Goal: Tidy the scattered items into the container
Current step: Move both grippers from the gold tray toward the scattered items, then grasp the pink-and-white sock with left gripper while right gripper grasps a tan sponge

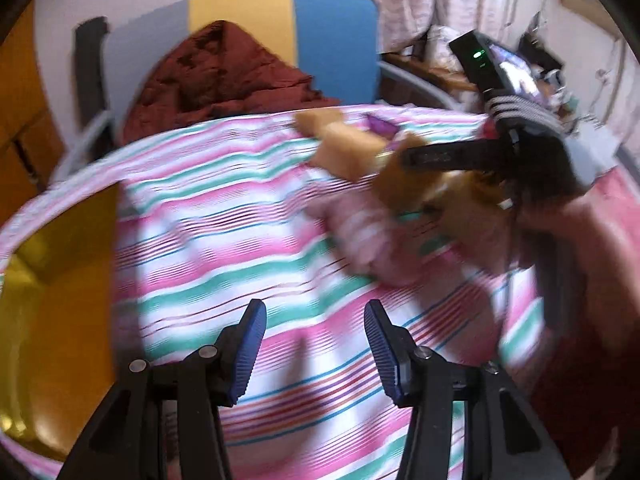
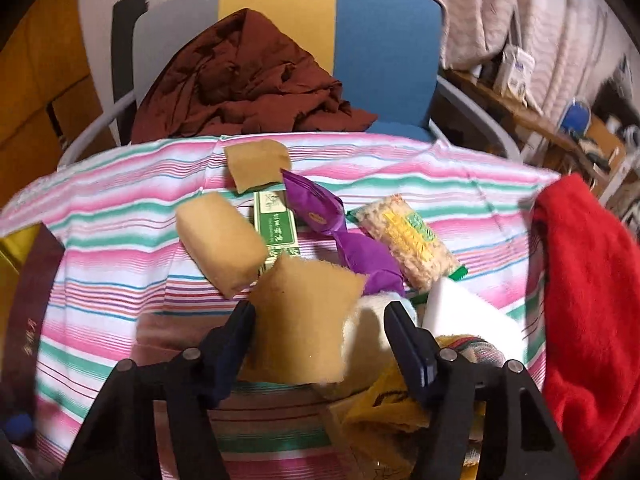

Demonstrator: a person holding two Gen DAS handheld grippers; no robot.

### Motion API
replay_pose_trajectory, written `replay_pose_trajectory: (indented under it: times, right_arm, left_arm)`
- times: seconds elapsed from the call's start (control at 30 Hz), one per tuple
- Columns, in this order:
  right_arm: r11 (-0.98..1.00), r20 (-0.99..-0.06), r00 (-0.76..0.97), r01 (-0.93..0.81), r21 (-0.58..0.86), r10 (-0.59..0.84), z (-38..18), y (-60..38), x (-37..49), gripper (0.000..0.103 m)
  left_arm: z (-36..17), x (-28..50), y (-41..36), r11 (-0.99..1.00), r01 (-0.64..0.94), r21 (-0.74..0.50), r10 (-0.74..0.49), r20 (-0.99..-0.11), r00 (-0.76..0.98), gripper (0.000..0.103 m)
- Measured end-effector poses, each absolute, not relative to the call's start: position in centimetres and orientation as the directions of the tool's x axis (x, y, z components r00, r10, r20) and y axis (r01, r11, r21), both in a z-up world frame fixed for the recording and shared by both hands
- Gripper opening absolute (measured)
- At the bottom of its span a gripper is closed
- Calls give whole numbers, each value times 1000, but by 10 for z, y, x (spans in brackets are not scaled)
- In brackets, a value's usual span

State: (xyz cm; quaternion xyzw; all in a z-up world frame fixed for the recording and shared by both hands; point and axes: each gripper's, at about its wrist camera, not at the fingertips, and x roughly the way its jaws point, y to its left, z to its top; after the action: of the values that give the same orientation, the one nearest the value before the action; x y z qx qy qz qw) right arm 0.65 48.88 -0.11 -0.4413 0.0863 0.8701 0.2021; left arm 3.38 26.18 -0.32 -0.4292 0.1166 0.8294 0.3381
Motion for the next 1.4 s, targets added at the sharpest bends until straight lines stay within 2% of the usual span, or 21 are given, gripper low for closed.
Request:
replay_pose_trajectory:
  times: [0.13,0.2,0.4,0.5,0.6,0.63,0.73,0.8,0.87,0.97,1.07,1.13,1.2,1.4]
  right_arm:
    - [-896,-802,-540,-444,15,255,0,493,10,73]
    - [-896,-800,-546,-444,25,248,1,493,11,73]
    - [-881,-794,-568,-465,92,217,5,503,16,73]
    - [-878,-793,-573,-466,105,209,5,504,17,73]
    - [-883,-792,-574,-459,101,207,6,502,16,74]
    - [-885,-792,-575,-455,99,207,6,501,15,74]
    - [-891,-792,-574,-445,87,209,5,500,14,76]
    - [-897,-792,-570,-437,68,218,5,496,12,76]
    - [-906,-792,-566,-422,38,230,4,489,11,76]
    - [-923,-786,-565,-386,-18,251,3,476,6,75]
    - [-931,-783,-556,-356,-77,278,1,465,3,69]
    - [-935,-781,-551,-335,-117,295,0,458,1,54]
    - [-936,-775,-549,-318,-153,313,-1,453,1,47]
    - [-938,-763,-561,-299,-176,321,1,446,2,43]
  left_arm:
    - [-8,13,278,-663,-641,-387,639,-739,-213,51]
    - [-12,3,288,-666,-606,-435,652,-734,-190,51]
    - [-21,-7,323,-702,-626,-341,591,-770,-242,51]
    - [-25,-11,338,-733,-642,-227,516,-800,-307,51]
    - [-38,-12,342,-744,-647,-167,474,-815,-335,50]
    - [-48,-16,340,-747,-639,-183,468,-828,-310,52]
    - [-52,-18,324,-727,-639,-252,535,-791,-297,50]
    - [-53,-18,318,-714,-654,-250,547,-782,-298,46]
    - [-53,-16,312,-709,-658,-253,557,-774,-302,37]
    - [-56,-15,300,-719,-640,-273,573,-754,-322,35]
    - [-60,-10,287,-724,-638,-263,581,-731,-359,35]
    - [-61,-6,279,-726,-629,-276,590,-720,-365,35]
    - [-61,-7,275,-732,-610,-303,598,-715,-363,35]
    - [-66,-7,260,-737,-581,-345,614,-700,-364,35]
